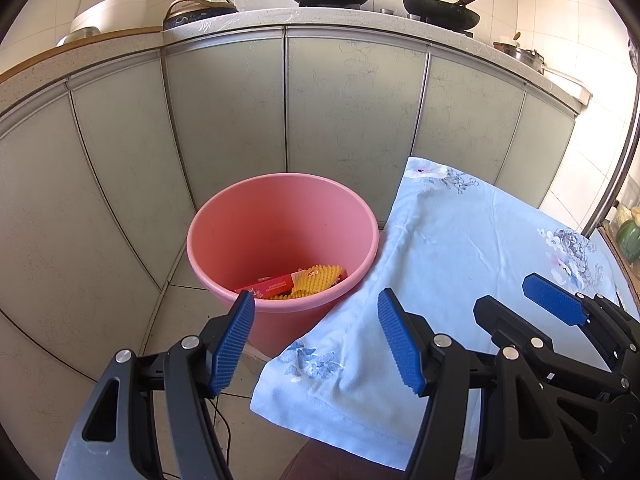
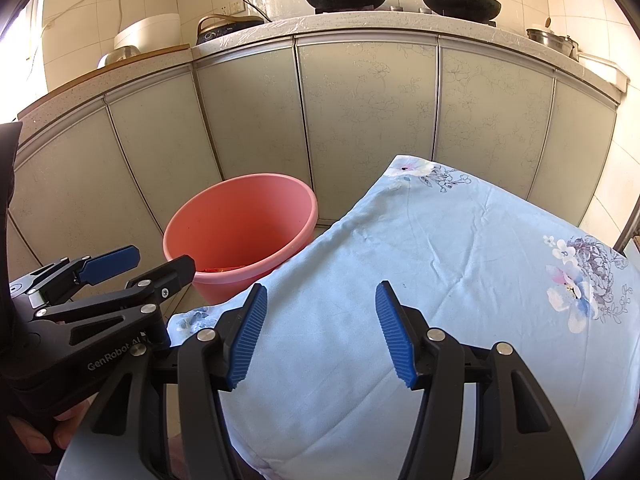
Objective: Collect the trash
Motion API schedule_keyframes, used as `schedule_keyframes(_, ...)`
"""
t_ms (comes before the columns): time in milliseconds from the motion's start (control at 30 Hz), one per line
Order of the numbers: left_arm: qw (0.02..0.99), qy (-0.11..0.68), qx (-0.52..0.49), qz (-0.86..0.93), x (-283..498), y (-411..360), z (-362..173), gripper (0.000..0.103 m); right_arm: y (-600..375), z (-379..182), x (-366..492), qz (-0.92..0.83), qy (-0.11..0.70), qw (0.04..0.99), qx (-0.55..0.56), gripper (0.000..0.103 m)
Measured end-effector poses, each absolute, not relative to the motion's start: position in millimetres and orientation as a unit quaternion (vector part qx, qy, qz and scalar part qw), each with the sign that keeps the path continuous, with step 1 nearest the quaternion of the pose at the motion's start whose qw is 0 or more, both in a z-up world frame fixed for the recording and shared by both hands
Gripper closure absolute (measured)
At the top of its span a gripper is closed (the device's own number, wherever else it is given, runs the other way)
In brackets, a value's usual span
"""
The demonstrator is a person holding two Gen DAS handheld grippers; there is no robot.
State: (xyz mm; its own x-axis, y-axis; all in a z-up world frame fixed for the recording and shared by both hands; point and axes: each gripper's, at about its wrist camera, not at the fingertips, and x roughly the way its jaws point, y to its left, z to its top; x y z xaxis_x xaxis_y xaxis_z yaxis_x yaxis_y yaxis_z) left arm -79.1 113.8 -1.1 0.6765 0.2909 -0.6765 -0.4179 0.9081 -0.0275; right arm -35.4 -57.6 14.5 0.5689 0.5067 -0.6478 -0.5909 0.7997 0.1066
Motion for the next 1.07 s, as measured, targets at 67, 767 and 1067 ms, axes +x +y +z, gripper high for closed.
schedule_keyframes(67, 0.911, 0.352, -0.089, 0.194, -78.5, 113.4, -2.8, 0.040, -57.8, 14.5, -35.1, 0.311, 0.345, 0.884, -0.061, 0.046)
schedule_keyframes(767, 0.911, 0.357, -0.081, 0.191, -76.1, 113.1, -2.9, 0.040, -59.4, 14.5, -33.6, 0.311, 0.346, 0.883, -0.060, 0.046)
schedule_keyframes(1067, 0.909, 0.363, -0.079, 0.189, -73.7, 113.2, -3.4, 0.040, -60.2, 13.9, -33.2, 0.311, 0.346, 0.883, -0.060, 0.046)
